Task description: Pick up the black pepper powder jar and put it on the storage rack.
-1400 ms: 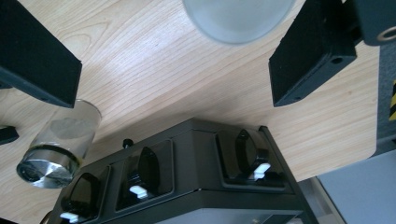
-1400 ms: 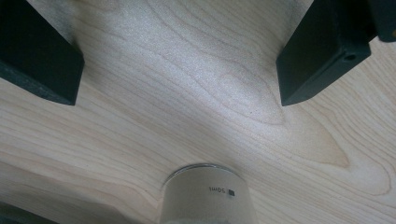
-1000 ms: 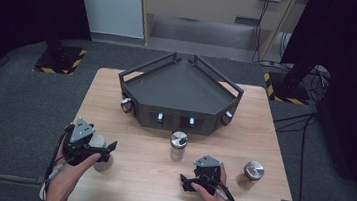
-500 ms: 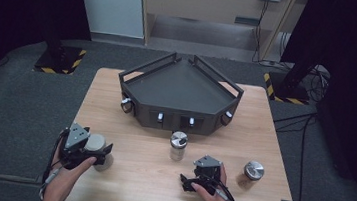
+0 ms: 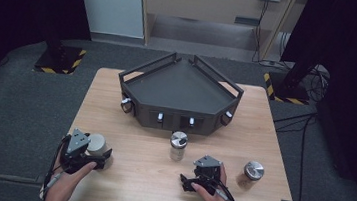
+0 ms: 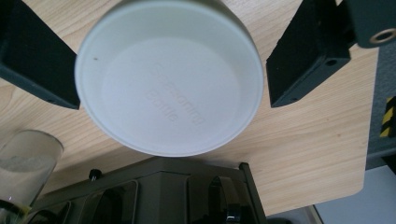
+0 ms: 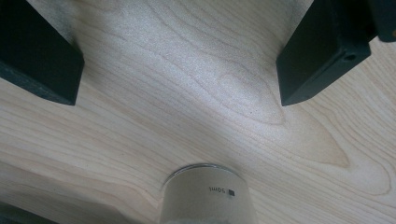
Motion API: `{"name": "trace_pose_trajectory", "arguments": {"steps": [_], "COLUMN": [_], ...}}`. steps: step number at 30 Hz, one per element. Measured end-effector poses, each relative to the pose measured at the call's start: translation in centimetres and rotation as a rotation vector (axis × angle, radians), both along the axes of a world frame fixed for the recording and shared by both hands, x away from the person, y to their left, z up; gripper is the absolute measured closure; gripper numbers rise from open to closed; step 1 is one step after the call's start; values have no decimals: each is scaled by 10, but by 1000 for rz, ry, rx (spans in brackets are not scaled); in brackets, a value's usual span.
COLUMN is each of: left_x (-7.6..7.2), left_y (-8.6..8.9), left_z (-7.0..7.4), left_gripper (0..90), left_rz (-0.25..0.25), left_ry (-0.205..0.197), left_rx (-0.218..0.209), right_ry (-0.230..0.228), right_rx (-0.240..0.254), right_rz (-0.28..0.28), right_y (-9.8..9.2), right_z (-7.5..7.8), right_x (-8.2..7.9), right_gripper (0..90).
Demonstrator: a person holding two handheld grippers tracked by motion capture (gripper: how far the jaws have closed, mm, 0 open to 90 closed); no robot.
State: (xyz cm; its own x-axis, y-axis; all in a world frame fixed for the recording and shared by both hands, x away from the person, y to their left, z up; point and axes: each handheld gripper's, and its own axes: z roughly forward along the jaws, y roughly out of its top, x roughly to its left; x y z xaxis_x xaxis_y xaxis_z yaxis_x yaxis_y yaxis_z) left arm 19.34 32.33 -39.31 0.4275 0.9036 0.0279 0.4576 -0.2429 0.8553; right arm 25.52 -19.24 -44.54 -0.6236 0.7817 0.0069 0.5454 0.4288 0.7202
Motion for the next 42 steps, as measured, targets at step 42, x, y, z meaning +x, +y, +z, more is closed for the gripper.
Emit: {"name": "trace_pose_trajectory", "arguments": {"steps": [42], "left_x": [8], "left_y": [19], "left_z": [8], "left_gripper": [328], "left_rz": [-157], "left_ry": [-80], "left_rx": [-11], "right_ry": [0], "right_rx": [0], "right_rz": [0], "right_y": [0], "right_z": [0], "right_x": [0], "right_gripper": [8]}}
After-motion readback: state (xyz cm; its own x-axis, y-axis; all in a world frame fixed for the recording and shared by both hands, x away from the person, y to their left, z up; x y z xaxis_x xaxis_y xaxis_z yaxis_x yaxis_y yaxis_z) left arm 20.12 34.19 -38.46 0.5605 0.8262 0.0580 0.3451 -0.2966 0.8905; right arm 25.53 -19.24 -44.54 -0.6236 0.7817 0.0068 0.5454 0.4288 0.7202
